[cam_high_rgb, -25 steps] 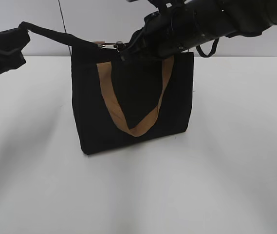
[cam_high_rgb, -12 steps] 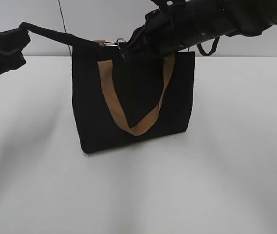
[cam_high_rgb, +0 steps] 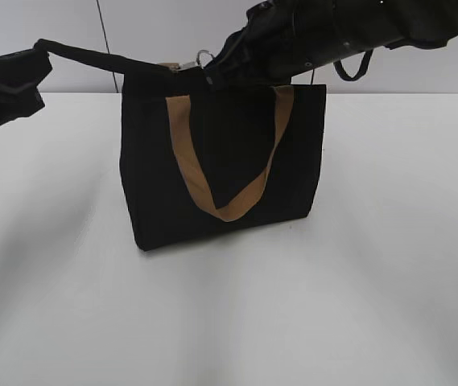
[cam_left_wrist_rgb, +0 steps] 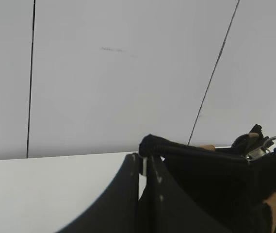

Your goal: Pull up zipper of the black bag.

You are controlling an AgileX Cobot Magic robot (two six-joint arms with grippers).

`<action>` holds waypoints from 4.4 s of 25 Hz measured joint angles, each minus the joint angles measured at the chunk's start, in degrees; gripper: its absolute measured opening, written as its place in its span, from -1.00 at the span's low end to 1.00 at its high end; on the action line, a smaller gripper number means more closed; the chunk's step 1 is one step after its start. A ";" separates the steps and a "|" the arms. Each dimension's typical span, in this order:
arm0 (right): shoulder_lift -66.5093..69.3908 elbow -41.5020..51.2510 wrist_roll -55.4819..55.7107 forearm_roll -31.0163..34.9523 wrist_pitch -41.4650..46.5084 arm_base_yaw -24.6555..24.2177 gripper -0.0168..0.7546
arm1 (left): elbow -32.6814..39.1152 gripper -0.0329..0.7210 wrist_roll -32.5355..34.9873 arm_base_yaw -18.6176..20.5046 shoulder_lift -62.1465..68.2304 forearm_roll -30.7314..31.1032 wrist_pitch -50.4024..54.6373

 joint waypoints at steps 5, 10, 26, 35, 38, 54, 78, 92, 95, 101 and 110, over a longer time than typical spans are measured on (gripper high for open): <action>0.00 0.00 1.29 -0.26 0.60 -3.66 -1.00 | 0.00 -0.91 0.00 -0.04 0.00 -0.45 -0.06; -0.02 0.00 1.79 -0.81 0.80 -5.21 -1.00 | 0.00 -0.91 0.00 -0.04 0.00 -0.87 -0.10; -0.02 0.00 3.17 -2.06 1.91 -11.07 -1.00 | 0.00 -0.91 0.00 -0.04 0.00 -1.47 -0.10; -0.02 0.00 4.33 -2.09 2.77 -11.51 -1.00 | 0.00 -0.91 0.00 -0.04 0.00 -0.58 -0.10; -0.02 0.00 4.45 -2.09 2.89 -11.51 -0.93 | 0.00 -0.91 0.00 -0.04 0.00 2.33 -0.10; -3.11 0.00 4.48 -3.87 6.61 -11.51 -0.25 | 0.00 -0.40 0.00 -0.04 0.00 4.93 2.46; -7.50 0.00 6.18 -12.88 15.88 -11.73 -0.25 | -14.61 0.16 -1.47 -0.04 -6.70 -6.65 72.62; -11.46 0.00 47.02 -39.59 33.63 -18.14 -0.25 | -31.93 0.15 1.00 0.00 -5.87 -8.39 108.61; -11.50 0.00 48.24 -40.27 41.28 -22.84 -0.25 | -32.61 0.15 1.13 0.00 -5.80 -8.39 110.04; -11.64 0.00 47.63 -40.56 49.93 -29.32 -0.25 | -32.63 0.14 2.56 0.07 -5.42 -7.99 114.30; -25.34 15.06 47.27 -40.19 50.04 -30.10 -0.25 | -30.71 0.14 3.05 0.07 -9.17 -9.89 116.35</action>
